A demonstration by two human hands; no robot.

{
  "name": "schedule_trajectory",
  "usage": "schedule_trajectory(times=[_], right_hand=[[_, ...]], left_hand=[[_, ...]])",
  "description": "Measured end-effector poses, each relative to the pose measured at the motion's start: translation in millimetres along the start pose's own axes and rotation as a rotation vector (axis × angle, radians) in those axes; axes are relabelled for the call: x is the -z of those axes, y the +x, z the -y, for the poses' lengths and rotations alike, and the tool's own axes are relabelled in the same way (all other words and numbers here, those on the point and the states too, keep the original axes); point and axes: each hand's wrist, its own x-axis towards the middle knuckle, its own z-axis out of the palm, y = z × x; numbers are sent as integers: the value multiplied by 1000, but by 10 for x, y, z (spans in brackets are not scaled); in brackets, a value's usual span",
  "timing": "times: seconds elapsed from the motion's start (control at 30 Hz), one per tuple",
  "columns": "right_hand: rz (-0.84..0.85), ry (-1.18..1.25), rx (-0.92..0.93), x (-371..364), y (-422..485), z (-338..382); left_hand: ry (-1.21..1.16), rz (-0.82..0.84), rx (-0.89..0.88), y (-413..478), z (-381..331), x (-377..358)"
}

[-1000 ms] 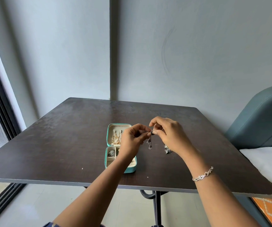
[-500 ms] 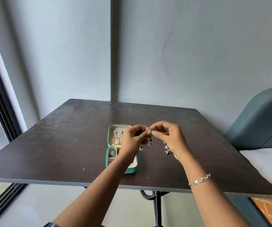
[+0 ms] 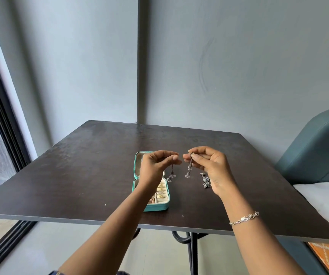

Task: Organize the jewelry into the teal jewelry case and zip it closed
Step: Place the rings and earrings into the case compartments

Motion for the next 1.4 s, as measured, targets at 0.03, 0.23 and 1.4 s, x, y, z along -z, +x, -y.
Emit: schedule_trajectory(times=[0.03, 0.23, 1.4], right_hand=[[8, 9, -12, -6, -1, 6], [39, 64, -69, -63, 2, 29], [135, 51, -116, -880, -268, -435]], left_hand=[[8, -9, 3, -1, -8, 12], [66, -3, 53, 27, -100, 131], [335, -46, 112, -378, 228, 873]])
